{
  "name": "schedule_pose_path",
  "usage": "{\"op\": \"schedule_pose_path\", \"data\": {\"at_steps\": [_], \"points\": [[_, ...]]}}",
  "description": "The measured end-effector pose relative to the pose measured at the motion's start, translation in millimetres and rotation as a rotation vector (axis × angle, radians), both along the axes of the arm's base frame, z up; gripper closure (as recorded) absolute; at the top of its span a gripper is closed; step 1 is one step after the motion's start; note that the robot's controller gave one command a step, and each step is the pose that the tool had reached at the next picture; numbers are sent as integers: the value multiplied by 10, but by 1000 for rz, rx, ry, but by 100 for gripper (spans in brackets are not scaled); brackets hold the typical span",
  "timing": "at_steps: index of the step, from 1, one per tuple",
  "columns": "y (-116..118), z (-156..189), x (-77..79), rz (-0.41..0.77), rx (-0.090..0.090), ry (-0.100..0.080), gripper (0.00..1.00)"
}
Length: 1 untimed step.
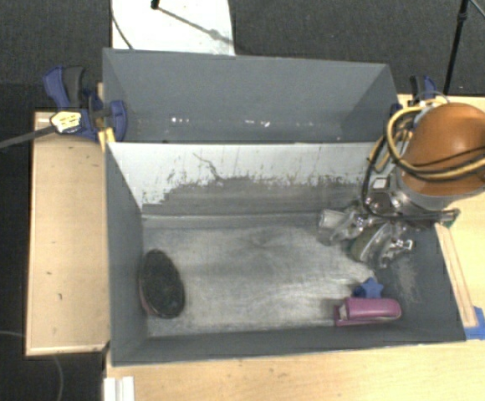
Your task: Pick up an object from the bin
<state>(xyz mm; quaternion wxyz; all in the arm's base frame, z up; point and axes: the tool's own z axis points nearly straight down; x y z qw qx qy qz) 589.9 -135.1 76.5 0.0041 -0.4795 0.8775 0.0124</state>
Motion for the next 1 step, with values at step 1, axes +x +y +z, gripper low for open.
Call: {"op": "schedule_pose_path", "data": {"at_steps": [1], "points": [[-89, -12, -14, -5, -15, 0, 100]]}}
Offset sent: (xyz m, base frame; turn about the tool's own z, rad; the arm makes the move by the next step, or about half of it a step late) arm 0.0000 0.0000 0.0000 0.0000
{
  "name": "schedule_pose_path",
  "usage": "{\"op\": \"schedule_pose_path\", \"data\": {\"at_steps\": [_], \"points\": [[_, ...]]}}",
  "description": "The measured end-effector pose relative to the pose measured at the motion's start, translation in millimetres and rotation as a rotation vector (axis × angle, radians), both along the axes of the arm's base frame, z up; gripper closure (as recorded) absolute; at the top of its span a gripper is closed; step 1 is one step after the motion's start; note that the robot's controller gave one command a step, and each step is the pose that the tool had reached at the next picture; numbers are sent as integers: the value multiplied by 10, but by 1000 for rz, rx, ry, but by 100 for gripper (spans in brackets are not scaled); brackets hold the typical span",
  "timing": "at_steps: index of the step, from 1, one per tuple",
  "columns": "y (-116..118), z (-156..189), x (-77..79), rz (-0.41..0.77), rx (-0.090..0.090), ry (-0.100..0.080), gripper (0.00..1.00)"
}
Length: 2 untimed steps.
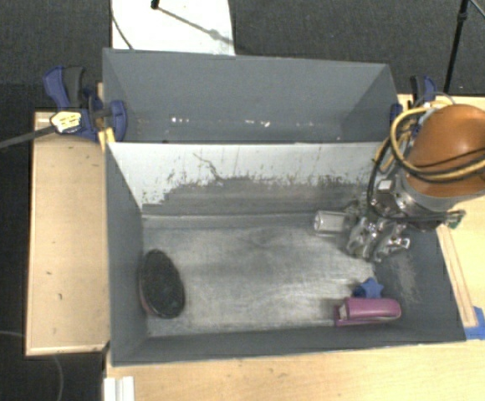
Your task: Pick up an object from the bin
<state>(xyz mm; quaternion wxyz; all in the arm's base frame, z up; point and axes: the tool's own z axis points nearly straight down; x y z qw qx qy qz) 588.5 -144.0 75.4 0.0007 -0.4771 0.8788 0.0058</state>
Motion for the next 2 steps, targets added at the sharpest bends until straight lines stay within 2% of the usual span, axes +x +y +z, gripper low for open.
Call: {"op": "schedule_pose_path", "data": {"at_steps": [1, 2], "points": [[-30, 125, -71, -1, -7, 0, 100], [525, 2038, -371, 75, -11, -14, 100]]}}
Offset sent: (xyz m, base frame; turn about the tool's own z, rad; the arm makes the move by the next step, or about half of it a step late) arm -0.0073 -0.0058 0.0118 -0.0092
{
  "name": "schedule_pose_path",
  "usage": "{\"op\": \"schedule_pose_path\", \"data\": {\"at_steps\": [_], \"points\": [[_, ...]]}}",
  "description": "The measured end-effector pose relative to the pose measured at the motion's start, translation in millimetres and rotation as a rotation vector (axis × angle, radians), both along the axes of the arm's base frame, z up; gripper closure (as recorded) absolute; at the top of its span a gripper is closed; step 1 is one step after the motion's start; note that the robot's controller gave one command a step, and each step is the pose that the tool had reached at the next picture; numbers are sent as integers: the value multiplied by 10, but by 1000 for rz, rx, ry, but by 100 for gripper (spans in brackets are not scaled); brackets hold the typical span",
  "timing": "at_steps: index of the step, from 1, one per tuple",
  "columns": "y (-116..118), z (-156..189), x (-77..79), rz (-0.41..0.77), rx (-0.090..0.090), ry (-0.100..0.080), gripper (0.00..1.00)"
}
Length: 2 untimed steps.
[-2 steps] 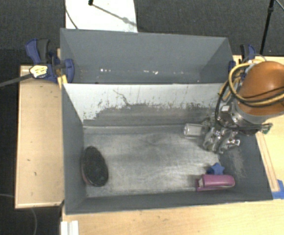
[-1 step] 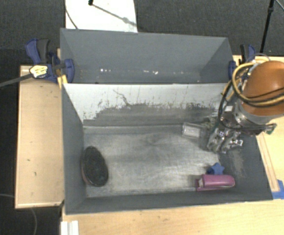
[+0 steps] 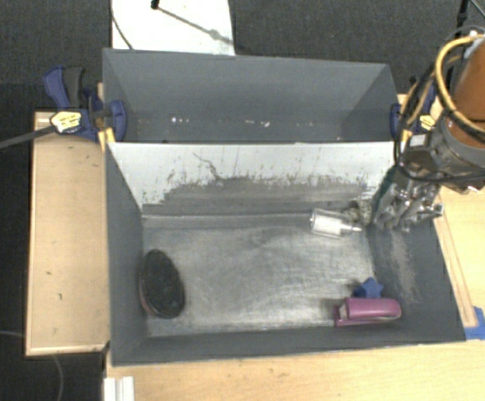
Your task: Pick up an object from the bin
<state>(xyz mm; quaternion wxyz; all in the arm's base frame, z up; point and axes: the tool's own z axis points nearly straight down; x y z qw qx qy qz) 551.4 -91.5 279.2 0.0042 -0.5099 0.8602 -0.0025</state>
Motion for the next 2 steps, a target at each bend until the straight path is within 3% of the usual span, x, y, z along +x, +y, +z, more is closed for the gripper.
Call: {"op": "schedule_pose_path", "data": {"at_steps": [1, 2], "points": [[64, -1022, -421, 66, 3, 18, 100], [60, -981, -393, 64, 1, 8, 0]]}}
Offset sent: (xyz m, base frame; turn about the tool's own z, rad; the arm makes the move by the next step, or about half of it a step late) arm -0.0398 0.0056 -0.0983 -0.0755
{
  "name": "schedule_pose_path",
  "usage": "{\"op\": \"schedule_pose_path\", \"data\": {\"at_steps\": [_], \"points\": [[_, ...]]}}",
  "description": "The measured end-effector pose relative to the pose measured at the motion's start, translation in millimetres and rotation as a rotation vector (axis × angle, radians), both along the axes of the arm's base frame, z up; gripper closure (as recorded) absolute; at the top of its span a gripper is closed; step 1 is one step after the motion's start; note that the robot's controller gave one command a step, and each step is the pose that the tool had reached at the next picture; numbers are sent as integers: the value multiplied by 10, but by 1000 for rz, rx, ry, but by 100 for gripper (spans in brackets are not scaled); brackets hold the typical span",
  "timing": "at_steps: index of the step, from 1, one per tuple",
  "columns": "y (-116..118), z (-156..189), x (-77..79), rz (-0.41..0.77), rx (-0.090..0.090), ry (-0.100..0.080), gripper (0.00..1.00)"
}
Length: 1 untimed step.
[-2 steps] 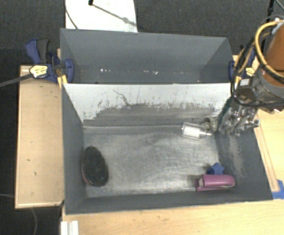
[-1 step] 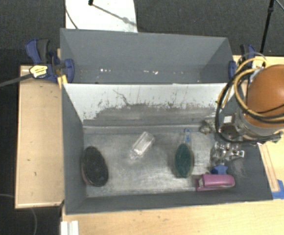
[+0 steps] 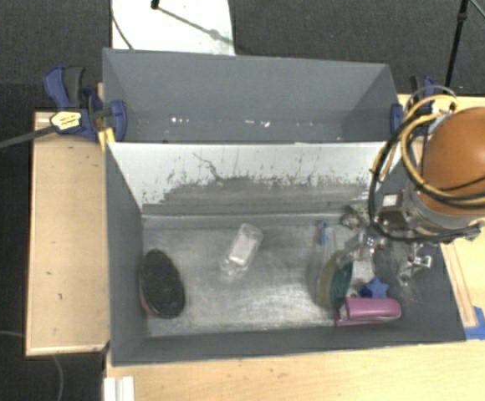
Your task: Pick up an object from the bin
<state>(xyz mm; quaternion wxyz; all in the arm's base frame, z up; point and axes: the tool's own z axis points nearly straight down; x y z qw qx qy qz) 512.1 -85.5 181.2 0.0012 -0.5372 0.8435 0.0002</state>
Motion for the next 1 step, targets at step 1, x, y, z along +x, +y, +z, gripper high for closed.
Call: {"op": "schedule_pose_path", "data": {"at_steps": [1], "points": [[38, -844, 78, 491, -6, -10, 0]]}}
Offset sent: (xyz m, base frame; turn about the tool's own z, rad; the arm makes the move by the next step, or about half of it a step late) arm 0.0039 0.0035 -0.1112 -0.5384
